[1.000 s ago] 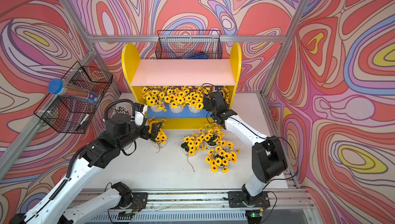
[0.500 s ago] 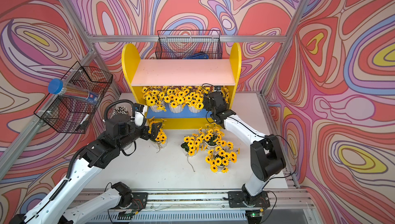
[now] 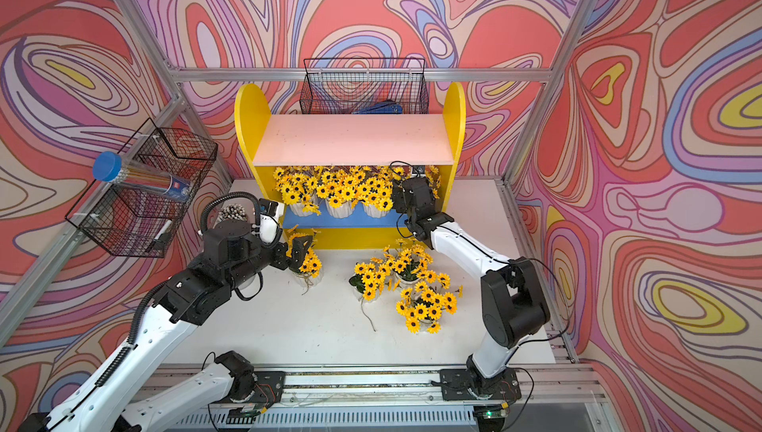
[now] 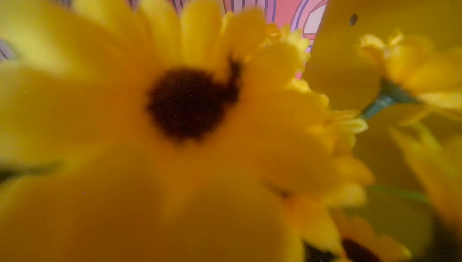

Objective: Take the sunflower pots off the shelves
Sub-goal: Pick up the sunflower pot from the shelf.

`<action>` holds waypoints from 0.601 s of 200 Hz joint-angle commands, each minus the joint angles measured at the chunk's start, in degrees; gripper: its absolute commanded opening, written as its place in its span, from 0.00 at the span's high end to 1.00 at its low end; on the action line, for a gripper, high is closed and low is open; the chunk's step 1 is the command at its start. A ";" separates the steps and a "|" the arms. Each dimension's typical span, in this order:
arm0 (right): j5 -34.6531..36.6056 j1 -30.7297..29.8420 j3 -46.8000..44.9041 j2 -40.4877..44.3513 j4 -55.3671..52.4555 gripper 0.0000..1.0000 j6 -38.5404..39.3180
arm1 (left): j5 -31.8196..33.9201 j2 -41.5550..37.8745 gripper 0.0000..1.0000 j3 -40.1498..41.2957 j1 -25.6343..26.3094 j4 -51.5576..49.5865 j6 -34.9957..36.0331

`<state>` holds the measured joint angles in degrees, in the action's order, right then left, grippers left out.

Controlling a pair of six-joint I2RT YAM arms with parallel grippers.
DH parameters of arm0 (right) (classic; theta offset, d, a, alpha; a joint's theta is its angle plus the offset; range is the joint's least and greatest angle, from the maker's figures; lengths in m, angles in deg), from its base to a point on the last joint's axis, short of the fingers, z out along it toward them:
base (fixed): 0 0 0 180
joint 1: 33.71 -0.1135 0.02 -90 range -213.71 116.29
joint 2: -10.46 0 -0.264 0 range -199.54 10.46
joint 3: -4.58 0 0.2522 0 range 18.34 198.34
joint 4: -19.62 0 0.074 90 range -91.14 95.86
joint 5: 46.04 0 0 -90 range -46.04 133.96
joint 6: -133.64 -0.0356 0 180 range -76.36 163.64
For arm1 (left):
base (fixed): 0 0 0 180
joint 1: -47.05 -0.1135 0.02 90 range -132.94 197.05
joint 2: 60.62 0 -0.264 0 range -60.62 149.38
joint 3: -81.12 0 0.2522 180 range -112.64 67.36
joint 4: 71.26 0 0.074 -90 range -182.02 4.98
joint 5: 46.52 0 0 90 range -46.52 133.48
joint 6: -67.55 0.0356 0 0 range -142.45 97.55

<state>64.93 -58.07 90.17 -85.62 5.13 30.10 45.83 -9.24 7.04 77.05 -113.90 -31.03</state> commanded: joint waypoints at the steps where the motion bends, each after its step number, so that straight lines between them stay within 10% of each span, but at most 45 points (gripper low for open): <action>1: -0.93 -0.12 -1.93 1.19 0.31 0.37 1.06 | -0.33 -0.59 0.00 0.68 -0.29 1.21 0.32; 120: -2.10 -0.16 -7.53 9.05 3.46 0.44 0.88 | -0.84 -0.68 0.01 0.72 -0.28 1.51 -0.05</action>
<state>63.18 -58.07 83.83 -79.54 6.48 30.91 45.79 -9.22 7.04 77.05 -113.79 -31.05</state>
